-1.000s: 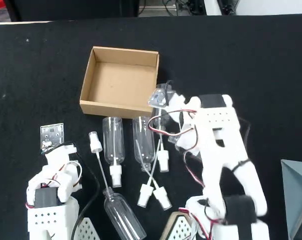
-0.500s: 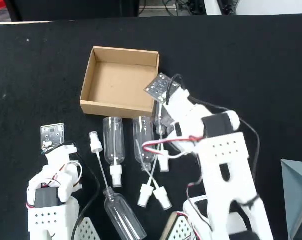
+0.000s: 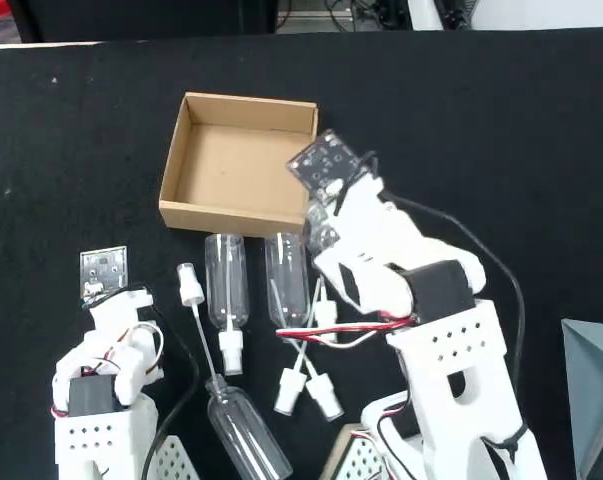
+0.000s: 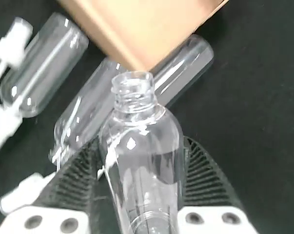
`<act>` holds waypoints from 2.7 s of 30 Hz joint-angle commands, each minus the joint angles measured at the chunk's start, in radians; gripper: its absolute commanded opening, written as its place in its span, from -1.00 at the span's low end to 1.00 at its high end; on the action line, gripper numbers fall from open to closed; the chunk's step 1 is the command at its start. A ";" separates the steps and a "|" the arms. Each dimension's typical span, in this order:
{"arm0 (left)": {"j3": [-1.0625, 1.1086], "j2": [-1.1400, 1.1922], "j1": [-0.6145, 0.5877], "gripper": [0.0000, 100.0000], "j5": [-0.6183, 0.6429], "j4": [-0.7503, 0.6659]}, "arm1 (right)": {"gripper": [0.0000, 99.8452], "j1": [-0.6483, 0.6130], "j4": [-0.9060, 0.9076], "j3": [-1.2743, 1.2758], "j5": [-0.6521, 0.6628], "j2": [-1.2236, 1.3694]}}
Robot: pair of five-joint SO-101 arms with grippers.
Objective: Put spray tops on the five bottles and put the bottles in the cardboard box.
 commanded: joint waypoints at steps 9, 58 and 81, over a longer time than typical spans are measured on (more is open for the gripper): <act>0.025 -0.011 -0.008 -0.94 -0.011 0.009 | -0.86 -0.015 -0.035 0.013 -0.083 -0.154; -0.495 0.000 -0.002 -0.75 -0.213 0.074 | -0.86 0.066 -0.419 0.585 -0.138 -0.564; -0.650 0.374 0.019 -0.72 -0.213 0.100 | -0.86 0.063 -0.420 0.599 -0.138 -0.565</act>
